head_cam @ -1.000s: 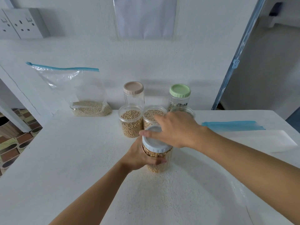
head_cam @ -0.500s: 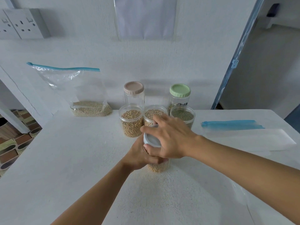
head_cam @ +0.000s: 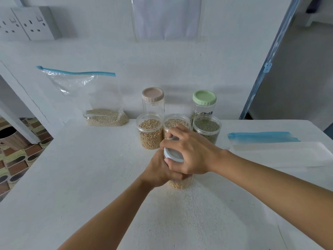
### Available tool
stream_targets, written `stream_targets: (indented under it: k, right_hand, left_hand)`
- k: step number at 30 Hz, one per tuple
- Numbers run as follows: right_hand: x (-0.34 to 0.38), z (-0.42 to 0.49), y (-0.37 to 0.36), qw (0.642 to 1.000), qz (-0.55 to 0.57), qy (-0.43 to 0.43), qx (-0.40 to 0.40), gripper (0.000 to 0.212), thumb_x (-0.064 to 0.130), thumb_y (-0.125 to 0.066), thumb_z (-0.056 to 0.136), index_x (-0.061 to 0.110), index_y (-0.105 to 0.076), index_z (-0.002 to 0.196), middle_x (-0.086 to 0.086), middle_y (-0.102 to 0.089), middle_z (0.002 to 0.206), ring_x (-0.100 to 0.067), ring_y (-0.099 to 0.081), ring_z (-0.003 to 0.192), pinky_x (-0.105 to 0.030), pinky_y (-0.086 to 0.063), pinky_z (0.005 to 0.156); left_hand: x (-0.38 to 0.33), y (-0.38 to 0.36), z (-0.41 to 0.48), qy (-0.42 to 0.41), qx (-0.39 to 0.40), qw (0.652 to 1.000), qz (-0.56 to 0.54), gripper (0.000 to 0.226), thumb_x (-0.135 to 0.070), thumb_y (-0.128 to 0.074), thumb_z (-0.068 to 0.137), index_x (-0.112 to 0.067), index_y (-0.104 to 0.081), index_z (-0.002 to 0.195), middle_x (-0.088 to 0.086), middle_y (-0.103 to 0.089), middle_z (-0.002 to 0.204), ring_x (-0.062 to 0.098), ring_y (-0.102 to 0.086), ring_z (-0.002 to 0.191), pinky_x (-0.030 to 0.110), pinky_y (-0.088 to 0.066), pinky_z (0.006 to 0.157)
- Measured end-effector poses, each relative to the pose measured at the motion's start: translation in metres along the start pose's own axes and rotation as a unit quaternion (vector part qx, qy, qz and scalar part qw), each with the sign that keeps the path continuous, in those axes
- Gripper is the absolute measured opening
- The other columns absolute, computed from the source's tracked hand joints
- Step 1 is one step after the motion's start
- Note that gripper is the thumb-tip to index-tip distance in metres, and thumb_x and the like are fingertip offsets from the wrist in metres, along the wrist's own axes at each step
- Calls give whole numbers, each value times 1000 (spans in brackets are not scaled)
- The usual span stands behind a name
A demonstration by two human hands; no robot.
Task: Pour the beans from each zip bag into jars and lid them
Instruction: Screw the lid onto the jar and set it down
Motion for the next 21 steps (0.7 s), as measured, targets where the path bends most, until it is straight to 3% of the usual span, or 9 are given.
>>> stream_targets:
  k: [3,6,10,12,14,16,18,21]
  right_hand:
    - [1,1,-1,1000,-18,-8,0,43,54,-51,91,19,-60,114,-3,-51,105,-19,-41,103,-41,-48,89]
    - [1,1,-1,1000,-16,-17,-6,44,55,-50,90,18,-59,112,-2,-51,104,-19,-41,103,-43,-48,90]
    - [-7,0,-2,998,35,-44,-16,42,57,-55,87,23,-63,110,6,-51,103,-15,-43,102,-41,-48,87]
    - [-20,-5,-2,984,145,-88,-46,38,54,-58,89,25,-69,109,10,-58,104,-13,-49,105,-37,-45,92]
    - [-40,-19,-5,922,328,-183,-99,33,47,-58,93,23,-73,110,12,-66,108,-9,-57,111,-28,-41,97]
    - [-53,-39,-21,819,489,-264,-142,35,45,-59,91,22,-73,113,11,-70,115,-6,-61,116,-24,-41,98]
    - [-58,-56,-39,745,576,-301,-149,40,51,-63,87,25,-69,118,2,-69,122,-14,-62,120,-29,-45,100]
    - [-50,-70,-60,712,620,-319,-84,47,56,-64,92,33,-57,132,7,-65,131,-7,-58,125,-31,-44,108]
  left_hand:
    - [7,1,-4,-2,-25,1000,-11,61,24,-84,63,6,-57,115,2,-73,97,13,-71,89,23,-55,73]
    - [7,0,-6,-5,-38,998,-41,62,24,-82,65,10,-55,119,19,-70,103,23,-71,95,29,-57,78]
    - [10,1,-6,33,-47,998,-37,67,15,-87,67,4,-55,124,20,-69,111,29,-70,102,33,-58,82]
    - [13,-4,-8,67,-23,997,-27,76,8,-90,68,-4,-52,133,15,-69,118,25,-70,108,32,-57,84]
    - [18,-4,-19,117,-9,992,-36,88,0,-92,68,-19,-47,141,3,-66,127,10,-67,115,24,-56,87]
    - [25,1,-35,163,2,985,-59,96,-26,-95,70,-38,-41,148,-13,-57,143,-5,-54,128,23,-49,102]
    - [32,9,-46,204,18,971,-120,101,-65,-86,68,-47,-36,154,-18,-42,158,7,-35,148,49,-33,120]
    - [34,12,-48,282,4,943,-177,103,-93,-54,69,-48,-27,158,-10,-21,169,23,-14,158,65,-20,121]
Point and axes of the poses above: each hand's wrist, its own z-axis towards the middle knuckle, its own y-axis out of the back of the hand, x = y × z, the point moved 10 cm from there along z, towards the middle knuckle
